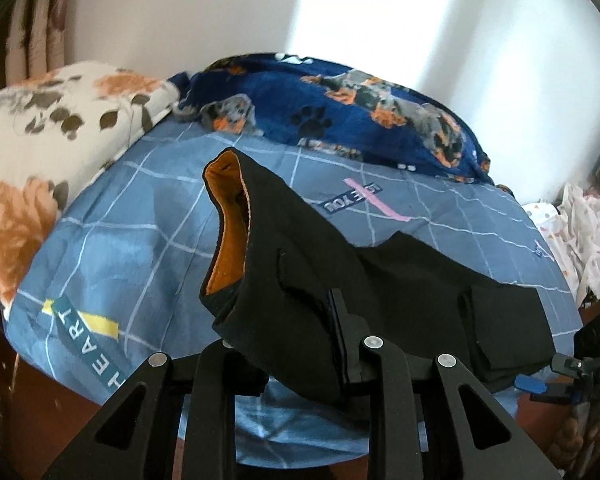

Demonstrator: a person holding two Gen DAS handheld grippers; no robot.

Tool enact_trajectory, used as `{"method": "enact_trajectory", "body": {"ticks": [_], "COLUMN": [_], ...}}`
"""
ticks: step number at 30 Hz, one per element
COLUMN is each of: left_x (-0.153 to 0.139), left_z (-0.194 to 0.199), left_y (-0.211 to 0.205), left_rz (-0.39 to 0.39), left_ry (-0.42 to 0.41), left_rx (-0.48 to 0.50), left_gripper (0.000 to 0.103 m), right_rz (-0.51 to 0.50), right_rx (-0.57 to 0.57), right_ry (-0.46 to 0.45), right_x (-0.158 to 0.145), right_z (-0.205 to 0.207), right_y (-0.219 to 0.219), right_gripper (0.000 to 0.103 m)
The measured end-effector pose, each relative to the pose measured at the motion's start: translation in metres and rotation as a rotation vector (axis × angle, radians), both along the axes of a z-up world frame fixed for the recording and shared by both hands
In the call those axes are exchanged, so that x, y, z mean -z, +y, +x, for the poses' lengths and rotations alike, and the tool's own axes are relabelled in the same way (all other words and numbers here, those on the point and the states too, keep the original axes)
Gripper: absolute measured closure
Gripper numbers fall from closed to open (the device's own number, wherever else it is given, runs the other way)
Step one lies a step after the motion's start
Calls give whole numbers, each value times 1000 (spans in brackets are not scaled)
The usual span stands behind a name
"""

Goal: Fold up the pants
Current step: 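Lift the trousers with the left gripper and fold them over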

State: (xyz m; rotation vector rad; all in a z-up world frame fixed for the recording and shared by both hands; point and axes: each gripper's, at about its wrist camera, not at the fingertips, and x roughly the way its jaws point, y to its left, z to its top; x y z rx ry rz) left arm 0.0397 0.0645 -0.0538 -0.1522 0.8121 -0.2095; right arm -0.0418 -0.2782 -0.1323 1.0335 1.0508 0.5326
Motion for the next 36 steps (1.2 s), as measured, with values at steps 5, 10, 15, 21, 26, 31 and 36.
{"method": "enact_trajectory", "body": {"ticks": [5, 10, 15, 21, 26, 31, 36], "left_x": [-16, -29, -37, -45, -47, -50, -52], "left_z": [-2, -1, 1, 8, 10, 13, 15], "left_y": [-18, -37, -53, -76, -90, -102, -114], "left_rz": [14, 10, -5, -37, -56, -84, -111], "left_ry": [-47, -75, -89, -90, -83, -75, -68], "left_rx": [38, 79, 117, 164, 196, 226, 248], "left_gripper": [78, 78, 78, 78, 78, 78, 78], "right_rz": [2, 4, 7, 11, 19, 24, 27], "right_rx": [9, 17, 29, 41, 53, 64, 82], "right_ry": [-7, -12, -15, -23, -26, -28, -34], "right_x": [-1, -2, -3, -5, -6, -7, -10], "right_z": [1, 1, 1, 1, 1, 1, 1], "right_y": [-3, -6, -10, -15, -20, -24, -31], "right_gripper": [27, 27, 27, 27, 27, 27, 27]}}
